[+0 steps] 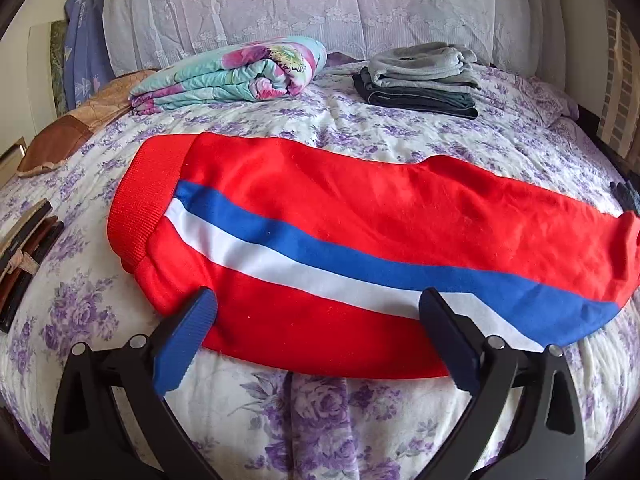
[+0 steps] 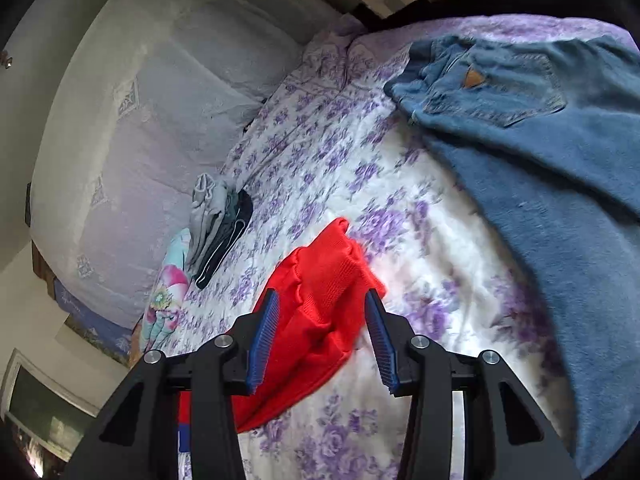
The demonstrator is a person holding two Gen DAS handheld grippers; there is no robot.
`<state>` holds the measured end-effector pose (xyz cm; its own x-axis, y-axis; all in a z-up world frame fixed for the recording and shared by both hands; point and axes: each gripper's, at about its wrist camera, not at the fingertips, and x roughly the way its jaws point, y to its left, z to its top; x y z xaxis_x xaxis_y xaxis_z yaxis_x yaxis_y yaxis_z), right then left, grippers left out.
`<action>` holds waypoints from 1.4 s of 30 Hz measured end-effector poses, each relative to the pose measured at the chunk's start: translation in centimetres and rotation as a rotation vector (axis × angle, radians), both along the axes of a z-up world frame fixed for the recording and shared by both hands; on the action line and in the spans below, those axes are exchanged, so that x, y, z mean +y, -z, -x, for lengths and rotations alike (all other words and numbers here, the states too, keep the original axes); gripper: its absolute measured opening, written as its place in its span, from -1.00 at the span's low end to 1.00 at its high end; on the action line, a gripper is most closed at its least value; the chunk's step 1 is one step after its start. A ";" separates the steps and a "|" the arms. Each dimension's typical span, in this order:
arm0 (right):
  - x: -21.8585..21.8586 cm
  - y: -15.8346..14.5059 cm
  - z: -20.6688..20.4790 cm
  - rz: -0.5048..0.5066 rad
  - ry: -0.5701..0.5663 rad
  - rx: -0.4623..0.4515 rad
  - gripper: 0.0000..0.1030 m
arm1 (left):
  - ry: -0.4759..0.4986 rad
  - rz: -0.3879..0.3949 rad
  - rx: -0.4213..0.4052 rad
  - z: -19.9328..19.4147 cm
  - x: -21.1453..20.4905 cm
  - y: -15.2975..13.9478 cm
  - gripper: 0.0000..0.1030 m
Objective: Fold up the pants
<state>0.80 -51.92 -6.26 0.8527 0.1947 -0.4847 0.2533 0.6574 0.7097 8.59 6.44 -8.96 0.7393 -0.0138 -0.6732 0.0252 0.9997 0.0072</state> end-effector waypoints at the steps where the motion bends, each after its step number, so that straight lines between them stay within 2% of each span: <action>1: 0.2 0.4 -1.0 -0.011 -0.014 0.021 -0.15 | 0.002 -0.004 0.000 -0.1 -0.1 0.0 0.90; 6: 1.7 1.7 -3.3 -0.024 -0.066 0.067 -0.38 | 0.018 0.017 -0.003 0.0 0.3 0.0 0.90; 7: 2.3 1.6 -3.6 -0.003 -0.077 0.069 -0.61 | 0.018 0.016 -0.004 0.0 0.2 0.0 0.90; 8: 2.8 1.0 -3.8 0.017 -0.087 0.058 -0.64 | 0.017 0.016 -0.003 0.0 0.2 0.0 0.90; 10: 4.2 -1.4 -3.6 0.052 -0.118 -0.019 -0.67 | 0.018 0.021 -0.003 0.1 0.3 0.0 0.90; 12: 4.5 -3.4 -2.7 0.029 -0.139 -0.102 -0.67 | 0.019 0.027 -0.004 0.0 0.3 0.0 0.90; 13: 4.2 -3.8 -2.1 0.016 -0.136 -0.114 -0.67 | 0.019 0.030 -0.004 0.0 0.3 0.0 0.90; 15: 2.9 -2.6 -1.2 0.041 -0.095 -0.053 -0.67 | 0.020 0.033 -0.007 0.0 0.3 0.0 0.90; 16: 2.2 -1.0 -1.1 0.048 -0.081 0.022 -0.65 | 0.021 0.034 -0.007 0.0 0.3 0.0 0.90; 18: 1.0 1.9 -0.7 -0.018 -0.081 0.116 -0.65 | 0.022 0.033 -0.006 0.0 0.3 0.0 0.90; 19: 0.6 2.6 0.0 -0.067 -0.081 0.097 -0.64 | 0.022 0.030 -0.004 0.0 0.3 0.0 0.90; 20: 0.5 2.4 0.7 -0.069 -0.073 0.082 -0.49 | 0.023 0.027 -0.003 0.0 0.3 0.0 0.90; 22: 0.8 0.6 2.0 0.014 -0.012 0.059 -0.31 | 0.021 0.026 0.000 0.0 0.3 0.0 0.90; 25: 2.0 -2.9 3.0 0.188 0.050 0.002 -0.28 | 0.018 0.046 -0.001 0.1 0.5 -0.4 0.90; 29: 6.1 -5.8 0.5 0.385 -0.059 -0.032 -0.17 | 0.000 0.148 -0.019 0.4 2.0 -1.8 0.90; 31: 8.0 -5.6 -1.7 0.467 -0.105 -0.004 -0.11 | -0.033 0.154 -0.029 0.3 2.9 -2.5 0.90; 33: 9.0 -4.0 -4.3 0.538 -0.134 0.074 -0.08 | -0.069 0.158 -0.031 0.1 4.3 -2.9 0.90; 35: 8.4 -0.6 -6.4 0.539 -0.178 0.188 -0.07 | -0.070 0.182 0.010 -0.4 5.3 -2.4 0.90; 36: 8.1 0.3 -6.4 0.549 -0.177 0.166 -0.07 | -0.068 0.175 0.033 -0.7 5.4 -1.9 0.90; 39: 8.1 -1.2 -5.4 0.527 -0.144 0.140 -0.08 | -0.101 0.090 0.053 -0.6 4.8 -1.2 0.90; 40: 8.4 -2.1 -4.4 0.514 -0.126 0.098 0.01 | -0.114 0.081 0.045 -0.4 4.7 -1.4 0.90; 41: 8.9 -2.8 -3.4 0.520 -0.128 0.065 0.18 | -0.103 0.106 0.034 -0.1 4.8 -1.6 0.90; 42: 9.9 -3.7 -2.7 0.555 -0.142 0.037 0.23 | -0.089 0.154 0.019 0.2 5.2 -2.1 0.90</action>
<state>3.47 -42.01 -2.58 0.8172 0.0142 -0.5762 0.1532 0.9584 0.2409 8.39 11.64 -6.89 0.7295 -0.0530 -0.6820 -0.0649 0.9871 -0.1462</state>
